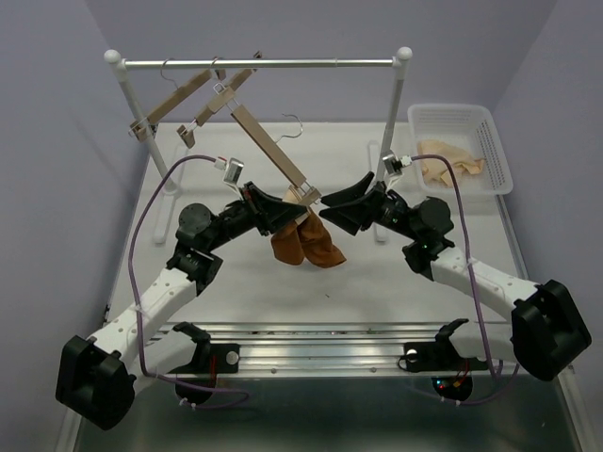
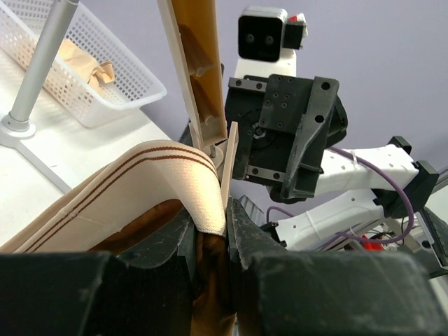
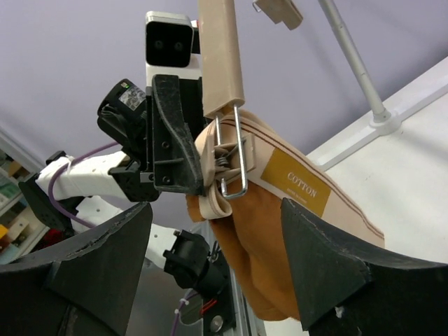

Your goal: Remove the underwear clipped to the hanger

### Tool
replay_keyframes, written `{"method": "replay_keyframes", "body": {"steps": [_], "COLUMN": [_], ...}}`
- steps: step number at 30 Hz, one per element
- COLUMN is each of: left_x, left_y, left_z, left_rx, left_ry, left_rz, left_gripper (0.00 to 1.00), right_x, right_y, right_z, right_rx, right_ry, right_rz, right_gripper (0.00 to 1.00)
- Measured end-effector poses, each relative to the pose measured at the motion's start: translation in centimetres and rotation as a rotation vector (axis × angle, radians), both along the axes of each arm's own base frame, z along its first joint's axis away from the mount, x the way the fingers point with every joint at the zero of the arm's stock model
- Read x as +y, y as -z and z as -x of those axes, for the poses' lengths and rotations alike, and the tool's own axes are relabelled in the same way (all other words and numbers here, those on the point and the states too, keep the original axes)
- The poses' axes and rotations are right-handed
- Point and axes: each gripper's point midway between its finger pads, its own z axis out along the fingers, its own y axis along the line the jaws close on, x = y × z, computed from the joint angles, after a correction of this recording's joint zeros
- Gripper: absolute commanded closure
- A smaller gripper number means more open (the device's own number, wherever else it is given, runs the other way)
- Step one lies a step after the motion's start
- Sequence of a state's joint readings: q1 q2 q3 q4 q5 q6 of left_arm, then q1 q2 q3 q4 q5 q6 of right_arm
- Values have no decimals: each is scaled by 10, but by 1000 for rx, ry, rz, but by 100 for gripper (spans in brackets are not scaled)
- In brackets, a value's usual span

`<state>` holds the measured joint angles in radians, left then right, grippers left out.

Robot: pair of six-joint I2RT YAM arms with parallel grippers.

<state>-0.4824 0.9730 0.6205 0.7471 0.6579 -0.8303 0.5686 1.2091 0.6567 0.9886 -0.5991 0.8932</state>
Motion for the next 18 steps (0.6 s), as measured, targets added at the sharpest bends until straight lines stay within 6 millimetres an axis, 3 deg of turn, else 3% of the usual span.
{"method": "replay_keyframes", "body": {"steps": [7, 11, 18], "left_x": [5, 6, 5], "left_y": [-5, -5, 0], "left_z": [11, 12, 11], "left_rx": [-17, -13, 6], "left_ry": [4, 3, 3], "left_rz": [8, 6, -4], "left_gripper": [100, 100, 100], "right_x": [13, 17, 24], "right_y": [-9, -16, -21], "right_z": [-12, -16, -10], "right_rx": [-35, -50, -55], "right_ry": [-26, -36, -118], "right_rz": [17, 11, 0], "right_gripper": [20, 25, 45]}}
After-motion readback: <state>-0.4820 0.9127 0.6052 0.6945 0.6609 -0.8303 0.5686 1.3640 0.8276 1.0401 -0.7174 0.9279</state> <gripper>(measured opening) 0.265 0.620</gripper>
